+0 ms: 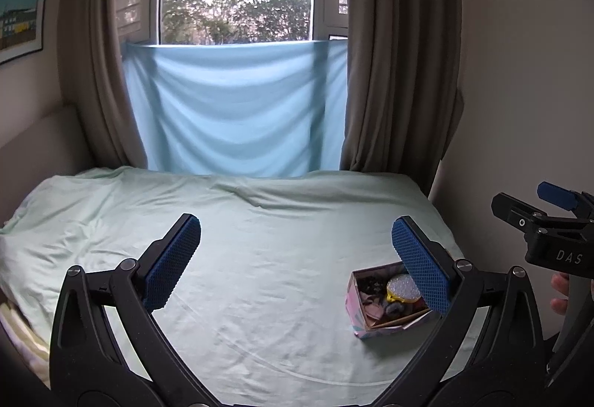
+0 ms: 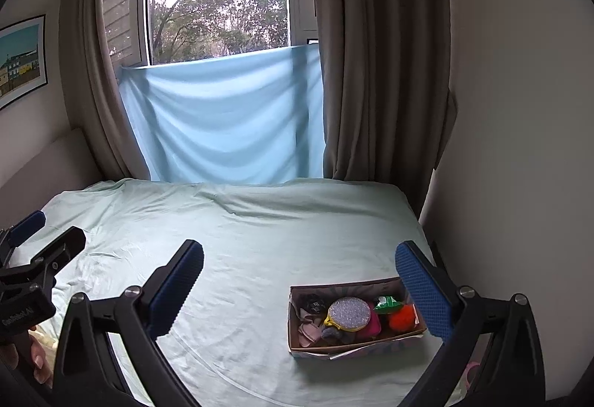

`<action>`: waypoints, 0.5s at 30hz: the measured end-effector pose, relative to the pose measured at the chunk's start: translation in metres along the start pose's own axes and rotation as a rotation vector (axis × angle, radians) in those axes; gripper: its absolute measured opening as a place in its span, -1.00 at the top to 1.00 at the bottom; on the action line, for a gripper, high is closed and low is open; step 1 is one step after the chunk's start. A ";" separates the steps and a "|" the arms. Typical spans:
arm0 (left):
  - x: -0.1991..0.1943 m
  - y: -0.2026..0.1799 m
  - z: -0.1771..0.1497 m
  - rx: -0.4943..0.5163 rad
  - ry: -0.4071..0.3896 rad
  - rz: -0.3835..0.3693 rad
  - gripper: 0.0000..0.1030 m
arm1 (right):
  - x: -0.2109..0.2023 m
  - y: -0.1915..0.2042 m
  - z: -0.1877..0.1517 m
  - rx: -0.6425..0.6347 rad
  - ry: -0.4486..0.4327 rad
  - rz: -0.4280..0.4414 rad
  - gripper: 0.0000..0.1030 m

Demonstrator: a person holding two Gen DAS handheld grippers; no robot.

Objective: Organize soft objects

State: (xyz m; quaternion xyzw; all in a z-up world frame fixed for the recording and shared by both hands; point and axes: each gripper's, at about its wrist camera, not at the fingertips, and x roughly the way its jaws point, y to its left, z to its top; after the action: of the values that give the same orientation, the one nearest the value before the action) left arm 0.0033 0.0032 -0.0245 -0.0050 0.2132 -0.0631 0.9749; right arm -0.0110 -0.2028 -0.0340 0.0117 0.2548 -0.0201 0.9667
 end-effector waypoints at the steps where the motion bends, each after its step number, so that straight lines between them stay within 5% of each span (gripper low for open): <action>1: 0.000 0.000 0.000 -0.001 -0.001 -0.001 -0.99 | 0.000 0.000 0.001 0.001 -0.001 0.000 -1.00; 15: 0.001 -0.001 0.007 -0.017 -0.027 0.000 -0.99 | 0.003 -0.002 0.007 0.003 -0.005 -0.001 -1.00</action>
State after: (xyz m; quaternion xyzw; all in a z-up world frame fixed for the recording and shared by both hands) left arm 0.0065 0.0023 -0.0188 -0.0141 0.2004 -0.0611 0.9777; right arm -0.0053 -0.2054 -0.0299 0.0128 0.2522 -0.0209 0.9674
